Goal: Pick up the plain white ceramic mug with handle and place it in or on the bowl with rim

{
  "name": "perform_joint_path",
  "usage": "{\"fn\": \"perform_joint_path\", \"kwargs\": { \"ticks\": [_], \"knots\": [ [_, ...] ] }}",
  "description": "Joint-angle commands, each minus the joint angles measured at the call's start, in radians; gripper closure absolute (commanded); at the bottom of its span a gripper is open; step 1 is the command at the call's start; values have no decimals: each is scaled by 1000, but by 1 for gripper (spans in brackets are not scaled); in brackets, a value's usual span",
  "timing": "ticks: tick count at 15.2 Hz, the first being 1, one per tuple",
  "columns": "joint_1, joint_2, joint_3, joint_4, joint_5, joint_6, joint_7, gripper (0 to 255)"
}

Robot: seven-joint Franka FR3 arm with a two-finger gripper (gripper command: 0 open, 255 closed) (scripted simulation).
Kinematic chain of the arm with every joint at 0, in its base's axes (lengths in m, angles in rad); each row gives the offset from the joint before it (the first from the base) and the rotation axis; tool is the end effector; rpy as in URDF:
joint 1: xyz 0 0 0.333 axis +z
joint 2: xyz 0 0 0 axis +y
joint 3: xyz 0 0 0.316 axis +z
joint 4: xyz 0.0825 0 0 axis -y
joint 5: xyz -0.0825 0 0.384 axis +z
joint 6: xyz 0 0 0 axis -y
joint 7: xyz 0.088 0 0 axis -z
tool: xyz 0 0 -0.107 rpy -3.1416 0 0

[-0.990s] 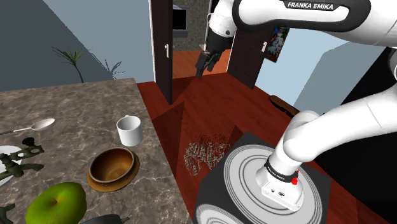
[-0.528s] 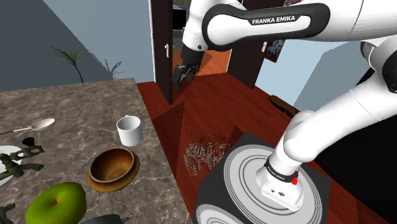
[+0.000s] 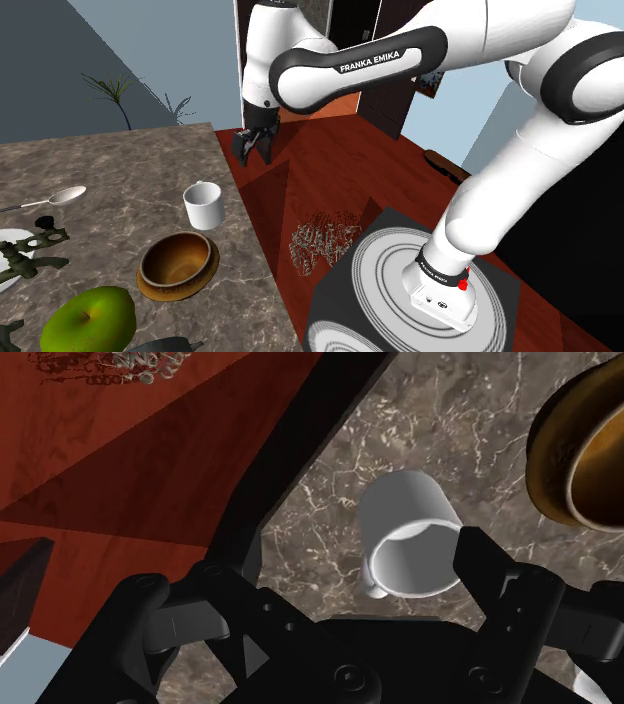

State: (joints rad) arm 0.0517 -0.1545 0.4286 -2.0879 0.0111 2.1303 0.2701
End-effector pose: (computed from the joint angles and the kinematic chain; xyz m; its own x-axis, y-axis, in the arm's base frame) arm 0.4666 0.2533 0.5035 0.9609 0.2016 0.1898 0.2048 -0.9788 0.0031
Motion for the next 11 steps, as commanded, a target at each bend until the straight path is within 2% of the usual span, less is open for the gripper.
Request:
{"fn": "perform_joint_path", "kwargs": {
  "ticks": [1,6,11],
  "knots": [
    [4,81,27,52,-44,13,48,0],
    [44,286,64,191,-172,27,168,0],
    [124,497,60,366,-292,6,264,0]
  ]
}}
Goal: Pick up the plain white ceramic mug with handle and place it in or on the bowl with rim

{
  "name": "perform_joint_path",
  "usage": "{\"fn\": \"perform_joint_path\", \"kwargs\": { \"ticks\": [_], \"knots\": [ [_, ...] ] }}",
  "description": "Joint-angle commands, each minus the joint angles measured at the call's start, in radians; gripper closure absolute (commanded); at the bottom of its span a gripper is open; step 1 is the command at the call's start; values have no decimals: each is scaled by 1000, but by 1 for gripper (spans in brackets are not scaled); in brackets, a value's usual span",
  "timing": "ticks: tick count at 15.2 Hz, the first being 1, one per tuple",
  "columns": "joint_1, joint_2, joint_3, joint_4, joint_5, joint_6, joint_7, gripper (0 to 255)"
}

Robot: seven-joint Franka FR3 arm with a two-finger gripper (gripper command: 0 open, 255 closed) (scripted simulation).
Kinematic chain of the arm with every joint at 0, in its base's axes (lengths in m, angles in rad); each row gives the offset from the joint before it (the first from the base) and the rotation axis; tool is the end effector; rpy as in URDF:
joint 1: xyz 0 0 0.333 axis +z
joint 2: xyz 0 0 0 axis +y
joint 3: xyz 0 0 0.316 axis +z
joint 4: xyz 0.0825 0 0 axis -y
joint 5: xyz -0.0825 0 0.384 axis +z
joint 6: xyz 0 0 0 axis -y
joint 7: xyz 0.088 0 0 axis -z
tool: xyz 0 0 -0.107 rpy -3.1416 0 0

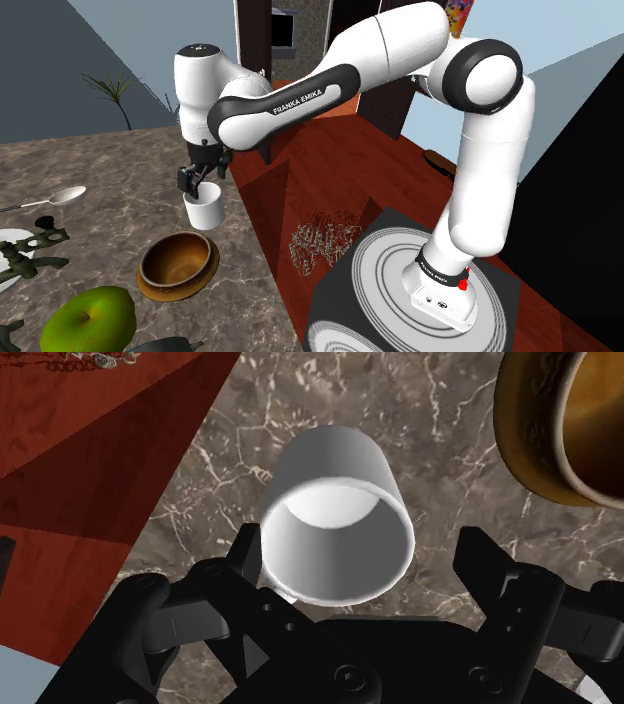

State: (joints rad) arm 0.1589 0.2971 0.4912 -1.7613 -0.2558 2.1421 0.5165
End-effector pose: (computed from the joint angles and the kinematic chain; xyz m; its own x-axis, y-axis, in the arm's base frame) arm 0.5335 0.3611 0.4251 0.9619 0.2293 0.1487 0.2288 -0.9733 0.0209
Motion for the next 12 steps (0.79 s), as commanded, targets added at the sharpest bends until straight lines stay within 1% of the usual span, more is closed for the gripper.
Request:
{"fn": "perform_joint_path", "kwargs": {
  "ticks": [1,4,12],
  "knots": [
    [36,87,-8,79,-45,-13,32,0],
    [96,212,-25,207,-95,-42,64,0],
    [105,265,-44,186,-123,28,81,0]
  ]
}}
